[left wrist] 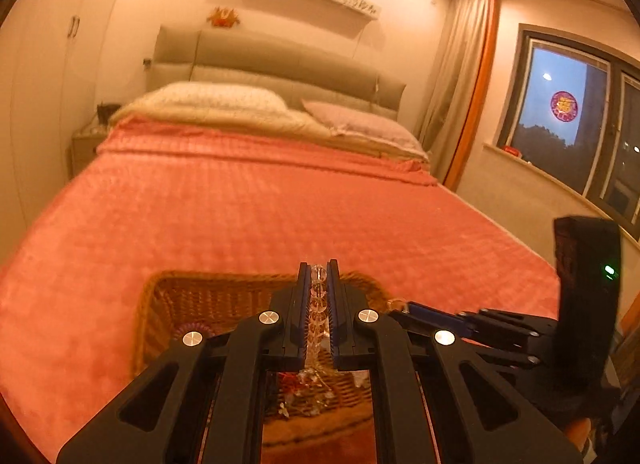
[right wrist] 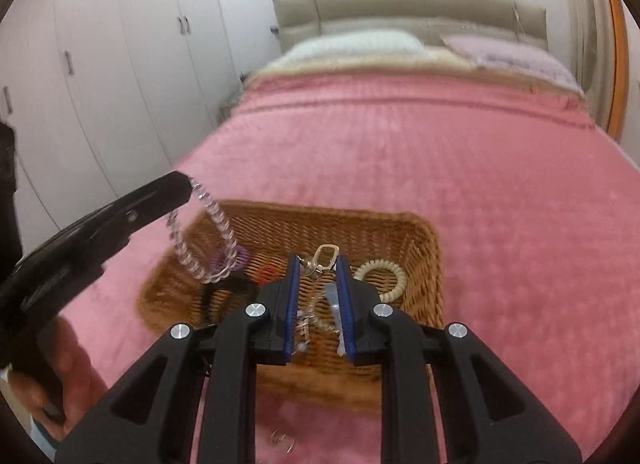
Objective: Organize jewelry
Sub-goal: 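Carry the bracelet and ring keychain into the basket and release both, then grasp the pink-tagged key with the left tool while the right grasps the small ring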
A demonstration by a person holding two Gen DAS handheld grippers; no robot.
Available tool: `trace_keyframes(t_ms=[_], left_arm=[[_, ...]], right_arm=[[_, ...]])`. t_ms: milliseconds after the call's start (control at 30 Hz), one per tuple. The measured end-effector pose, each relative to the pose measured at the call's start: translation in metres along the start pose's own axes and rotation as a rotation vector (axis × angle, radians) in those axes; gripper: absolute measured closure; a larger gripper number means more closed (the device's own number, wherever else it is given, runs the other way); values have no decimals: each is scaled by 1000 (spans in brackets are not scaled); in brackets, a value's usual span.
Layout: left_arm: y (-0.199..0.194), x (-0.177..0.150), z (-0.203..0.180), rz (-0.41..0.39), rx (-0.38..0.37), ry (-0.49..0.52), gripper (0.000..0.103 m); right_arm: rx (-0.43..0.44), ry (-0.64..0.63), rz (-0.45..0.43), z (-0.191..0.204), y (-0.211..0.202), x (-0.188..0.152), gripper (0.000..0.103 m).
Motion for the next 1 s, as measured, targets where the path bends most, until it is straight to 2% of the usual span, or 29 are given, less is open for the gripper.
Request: trace_keyframes(t_ms=[167,467,567,633,700,833,867,933,1000], left_arm=[[29,-31,23,72,8,-48,97],[41,-51,39,135,25,-69,96],[35,-52,40,141,26,-78,81],[24,-48,39,128,35,-75,72],[7,-43,38,107,32,-77,62],[-46,-43,30,70,24,-49,54],[-57,-44,29,66,27,-44,48],[-86,-55,26,55,30,-41,43],[-104,-66,21,65,26,-47,43]], right_arm=[[17,32,109,-12,42,-29,87],[2,23,170,-7,52,-50,86],[6,40,183,-10,48,-52,82],[3,39,157,-11,36,-47,67],[4,35,118,-11,17,-42,58],[57,53,55,-8,-28,-38,58],[68,50,37,-7,-40,-38,58],[75,34,-1,-2,-66,-44,58],[85,39,-17,3,-86,-56,58]])
Point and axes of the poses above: each gripper's, at about its wrist camera, not at the fingertips, and y roughly the way its jaws point, z to its left, x to its top, the point moved 5 cm from there along y, roughly the way its jaws point, and after that the axes turned 13 degrees about -z, right-handed, at the moved point
